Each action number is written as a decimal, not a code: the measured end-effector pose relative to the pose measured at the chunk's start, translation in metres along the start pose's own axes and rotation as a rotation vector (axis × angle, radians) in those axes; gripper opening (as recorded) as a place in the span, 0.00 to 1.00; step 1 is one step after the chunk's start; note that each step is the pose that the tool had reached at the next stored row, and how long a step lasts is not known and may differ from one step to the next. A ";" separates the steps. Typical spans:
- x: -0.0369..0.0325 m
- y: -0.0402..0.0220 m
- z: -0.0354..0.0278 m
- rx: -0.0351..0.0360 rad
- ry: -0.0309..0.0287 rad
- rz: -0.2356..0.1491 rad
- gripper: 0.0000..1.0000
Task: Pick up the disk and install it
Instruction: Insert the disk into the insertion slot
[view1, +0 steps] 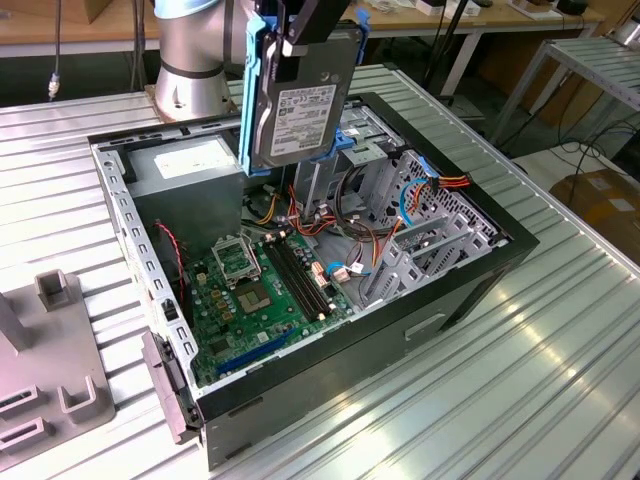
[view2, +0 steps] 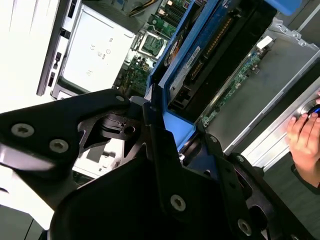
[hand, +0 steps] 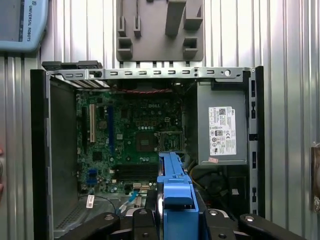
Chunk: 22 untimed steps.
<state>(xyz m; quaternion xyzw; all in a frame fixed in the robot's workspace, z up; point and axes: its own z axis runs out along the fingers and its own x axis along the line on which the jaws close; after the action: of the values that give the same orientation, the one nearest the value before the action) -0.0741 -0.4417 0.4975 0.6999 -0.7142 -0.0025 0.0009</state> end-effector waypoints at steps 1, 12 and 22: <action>0.0022 -0.0002 0.0000 -0.0001 0.0000 0.000 0.37; 0.0391 -0.0042 0.0008 0.0000 0.0000 0.000 0.37; 0.0671 -0.0077 0.0017 0.0001 0.0004 0.000 0.37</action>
<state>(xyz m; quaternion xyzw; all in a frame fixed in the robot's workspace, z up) -0.0678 -0.5090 0.4956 0.6999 -0.7142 -0.0023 0.0010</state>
